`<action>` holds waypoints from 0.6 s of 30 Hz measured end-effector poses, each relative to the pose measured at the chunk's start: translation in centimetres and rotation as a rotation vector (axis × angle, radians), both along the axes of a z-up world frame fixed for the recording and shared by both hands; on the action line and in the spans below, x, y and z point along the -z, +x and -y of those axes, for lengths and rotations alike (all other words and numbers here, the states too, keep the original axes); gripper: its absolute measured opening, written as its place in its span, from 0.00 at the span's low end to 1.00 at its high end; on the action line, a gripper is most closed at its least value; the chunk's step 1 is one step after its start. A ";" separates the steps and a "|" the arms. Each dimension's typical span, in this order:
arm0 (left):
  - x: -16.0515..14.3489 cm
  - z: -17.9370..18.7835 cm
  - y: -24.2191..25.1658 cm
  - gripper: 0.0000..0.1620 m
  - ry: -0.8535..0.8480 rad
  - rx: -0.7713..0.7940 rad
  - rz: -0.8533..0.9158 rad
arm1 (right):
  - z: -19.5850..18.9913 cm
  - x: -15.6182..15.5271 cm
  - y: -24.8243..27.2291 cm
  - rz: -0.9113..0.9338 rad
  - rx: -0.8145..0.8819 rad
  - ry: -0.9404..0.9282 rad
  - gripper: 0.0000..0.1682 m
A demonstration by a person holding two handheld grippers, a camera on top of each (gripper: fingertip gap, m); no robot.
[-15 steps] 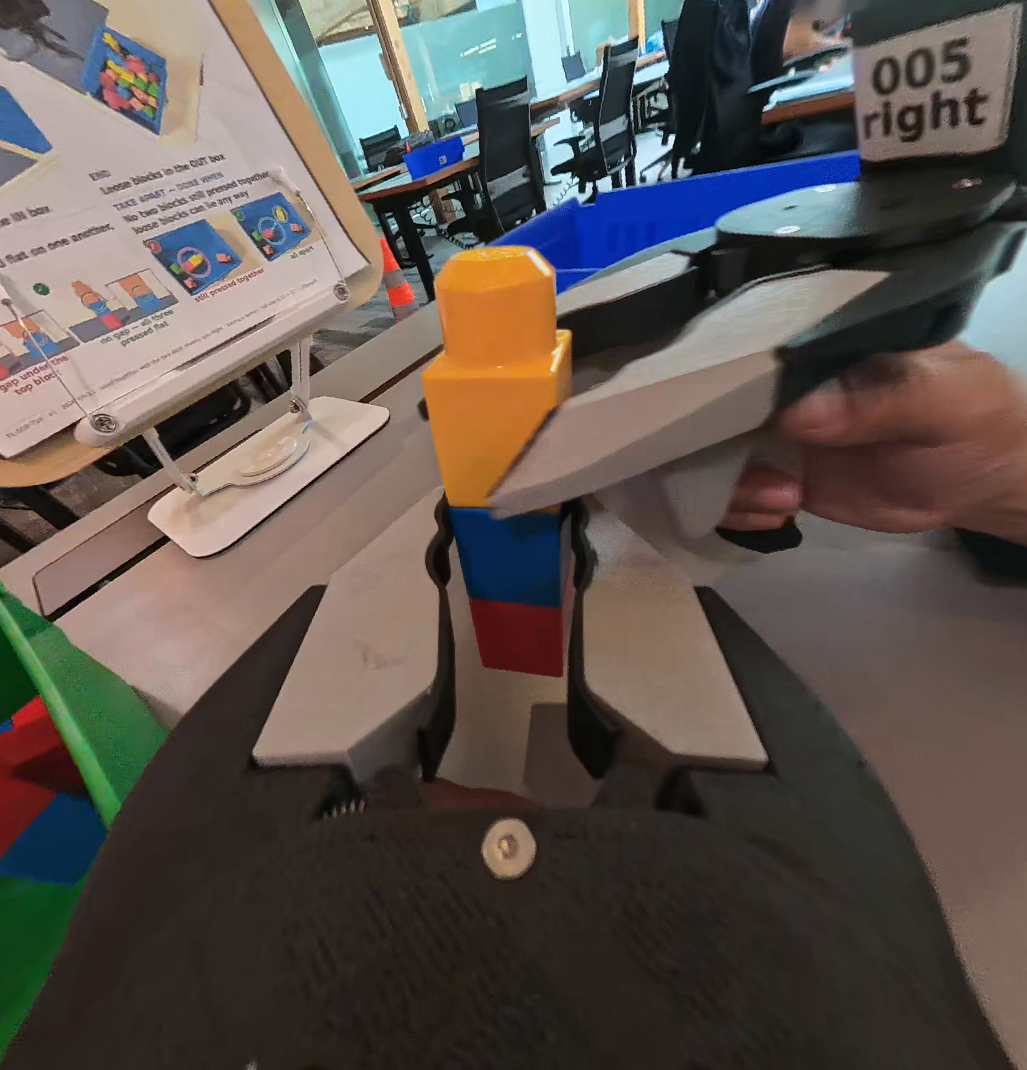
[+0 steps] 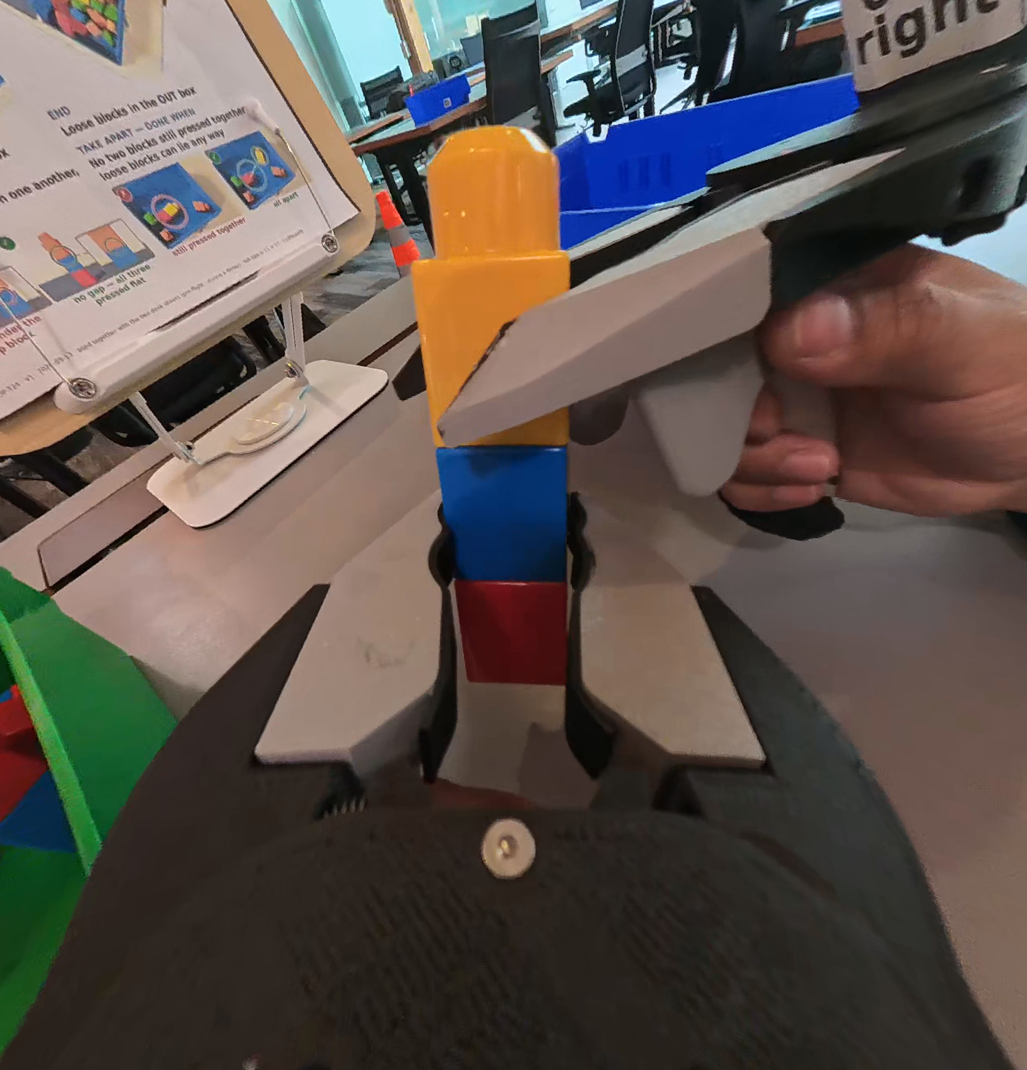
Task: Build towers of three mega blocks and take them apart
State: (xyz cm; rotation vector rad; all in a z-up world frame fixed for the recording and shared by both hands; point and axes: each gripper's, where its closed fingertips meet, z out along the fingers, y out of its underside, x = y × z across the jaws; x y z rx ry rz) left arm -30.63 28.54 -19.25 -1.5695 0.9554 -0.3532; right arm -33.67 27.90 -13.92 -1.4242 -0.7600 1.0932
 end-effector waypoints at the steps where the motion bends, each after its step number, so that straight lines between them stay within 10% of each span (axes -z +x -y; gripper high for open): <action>1: 0.2 -0.1 -0.1 0.22 -0.010 -0.008 -0.004 | -0.1 0.1 0.0 0.006 0.009 0.001 0.26; 10: 1.3 -1.3 -0.9 0.21 0.100 -0.139 -0.177 | -1.9 1.5 -0.3 0.073 0.190 -0.025 0.24; 18: 1.1 1.5 0.7 0.20 -0.155 0.144 0.031 | 0.0 0.7 -0.6 0.066 0.041 -0.019 0.23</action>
